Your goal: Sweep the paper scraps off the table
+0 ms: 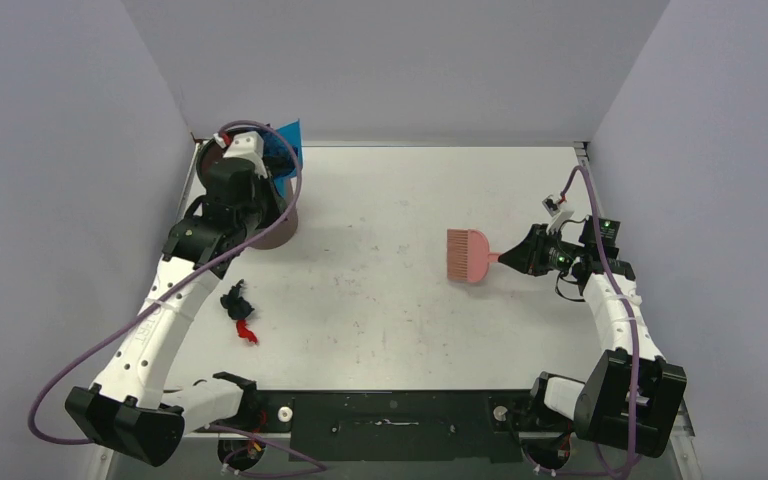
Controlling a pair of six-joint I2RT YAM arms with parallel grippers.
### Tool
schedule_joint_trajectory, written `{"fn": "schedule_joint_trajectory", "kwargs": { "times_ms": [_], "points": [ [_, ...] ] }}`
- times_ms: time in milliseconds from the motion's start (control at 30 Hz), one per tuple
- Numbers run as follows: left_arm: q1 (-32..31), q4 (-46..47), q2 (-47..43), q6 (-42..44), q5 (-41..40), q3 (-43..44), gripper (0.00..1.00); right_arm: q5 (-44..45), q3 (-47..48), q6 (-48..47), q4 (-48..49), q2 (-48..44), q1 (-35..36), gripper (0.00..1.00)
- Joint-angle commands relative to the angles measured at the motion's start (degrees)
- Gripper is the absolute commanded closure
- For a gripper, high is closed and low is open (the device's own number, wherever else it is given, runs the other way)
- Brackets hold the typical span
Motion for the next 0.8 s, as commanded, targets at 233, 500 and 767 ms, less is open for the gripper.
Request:
{"fn": "schedule_joint_trajectory", "kwargs": {
  "times_ms": [233,500,767],
  "points": [
    [16.7,27.6,-2.5,-26.5,31.1,-3.7,1.0,-2.2,1.6,-3.4,0.2,0.3,-0.3,0.95],
    [22.9,53.2,-3.0,-51.4,41.4,-16.2,1.0,-2.5,1.8,-4.0,-0.3,0.5,-0.3,0.95],
    [25.1,79.6,-3.1,-75.5,39.9,-29.3,1.0,-2.8,1.9,-5.0,-1.1,0.7,-0.4,0.95]
  ]
}}
